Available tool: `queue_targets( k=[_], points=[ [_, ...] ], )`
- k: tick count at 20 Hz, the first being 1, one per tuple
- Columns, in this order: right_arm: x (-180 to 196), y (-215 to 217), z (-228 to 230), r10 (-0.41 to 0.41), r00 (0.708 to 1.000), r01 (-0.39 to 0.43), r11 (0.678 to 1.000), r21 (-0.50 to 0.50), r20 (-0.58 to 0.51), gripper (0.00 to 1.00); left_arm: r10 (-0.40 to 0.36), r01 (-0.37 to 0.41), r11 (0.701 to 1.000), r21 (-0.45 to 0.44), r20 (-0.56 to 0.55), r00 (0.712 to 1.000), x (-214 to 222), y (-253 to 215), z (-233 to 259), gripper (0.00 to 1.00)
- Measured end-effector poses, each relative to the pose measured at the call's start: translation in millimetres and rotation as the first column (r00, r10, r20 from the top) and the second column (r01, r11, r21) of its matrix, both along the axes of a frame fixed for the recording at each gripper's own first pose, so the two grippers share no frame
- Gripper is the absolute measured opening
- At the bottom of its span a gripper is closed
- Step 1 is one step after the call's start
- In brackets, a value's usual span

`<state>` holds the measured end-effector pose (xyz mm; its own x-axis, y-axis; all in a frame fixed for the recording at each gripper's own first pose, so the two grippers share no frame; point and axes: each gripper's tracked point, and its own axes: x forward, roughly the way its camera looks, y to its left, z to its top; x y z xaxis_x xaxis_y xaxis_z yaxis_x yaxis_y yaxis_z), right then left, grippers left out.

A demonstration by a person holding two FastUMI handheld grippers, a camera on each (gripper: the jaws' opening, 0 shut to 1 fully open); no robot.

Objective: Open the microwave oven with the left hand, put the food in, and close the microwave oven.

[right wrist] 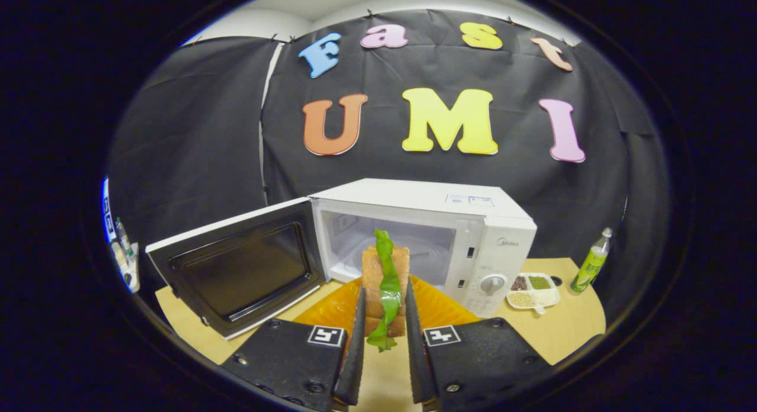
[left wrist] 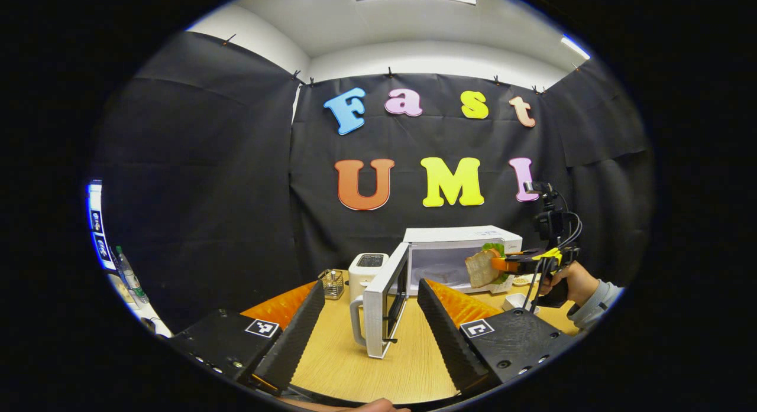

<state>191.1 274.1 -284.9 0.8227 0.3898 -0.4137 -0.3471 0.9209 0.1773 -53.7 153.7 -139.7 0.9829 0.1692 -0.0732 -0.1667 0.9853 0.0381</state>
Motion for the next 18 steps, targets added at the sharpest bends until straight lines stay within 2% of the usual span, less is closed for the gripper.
queue_targets(
  k=[2,4,5,6,7,9,10,11,13,16,17,18],
  points=[
    [22,15,-18,-0.035,0.999,0.037,0.998,0.047,-0.033,0.36,0.009,-0.010,1.000,0.015,0.013,1.000,6,1,2,0.95],
    [40,34,-29,-0.056,0.995,0.067,0.988,0.139,-0.081,0.36,0.038,-0.038,0.999,0.007,0.013,0.999,10,7,3,0.95],
    [49,43,-34,-0.069,0.991,0.091,0.976,0.196,-0.112,0.36,0.050,-0.050,0.999,-0.009,0.004,0.999,12,8,2,0.95],
    [59,51,-41,-0.082,0.985,0.119,0.960,0.254,-0.150,0.31,0.050,-0.050,0.999,-0.021,0.016,0.999,13,4,5,0.95],
    [68,59,-47,-0.098,0.976,0.157,0.936,0.316,-0.196,0.31,0.039,-0.039,0.999,-0.022,0.031,0.999,15,1,10,0.95],
    [90,71,-55,-0.136,0.953,0.247,0.866,0.435,-0.270,0.31,0.037,-0.036,0.999,-0.014,0.047,0.998,17,0,13,0.95],
    [105,69,-58,-0.174,0.941,0.303,0.818,0.489,-0.291,0.31,0.038,-0.038,0.999,-0.008,0.053,0.998,19,3,13,0.95],
    [120,66,-64,-0.216,0.926,0.356,0.770,0.530,-0.309,0.36,0.037,-0.037,0.999,-0.004,0.057,0.998,21,3,14,0.94],
    [142,60,-73,-0.294,0.894,0.445,0.673,0.590,-0.339,0.35,0.032,-0.032,0.999,-0.015,0.011,0.999,26,1,1,0.95],
    [175,52,-98,-0.409,0.851,0.523,0.600,0.605,-0.330,0.36,0.037,-0.038,0.999,-0.035,-0.011,0.999,33,6,-2,0.95],
    [180,48,-111,-0.447,0.827,0.558,0.582,0.591,-0.341,0.29,0.039,-0.039,0.999,-0.037,-0.018,0.999,35,7,-4,0.95],
    [185,47,-123,-0.473,0.808,0.584,0.564,0.584,-0.352,0.36,0.042,-0.043,0.998,-0.036,-0.023,0.999,38,9,-7,0.95]
  ],
)
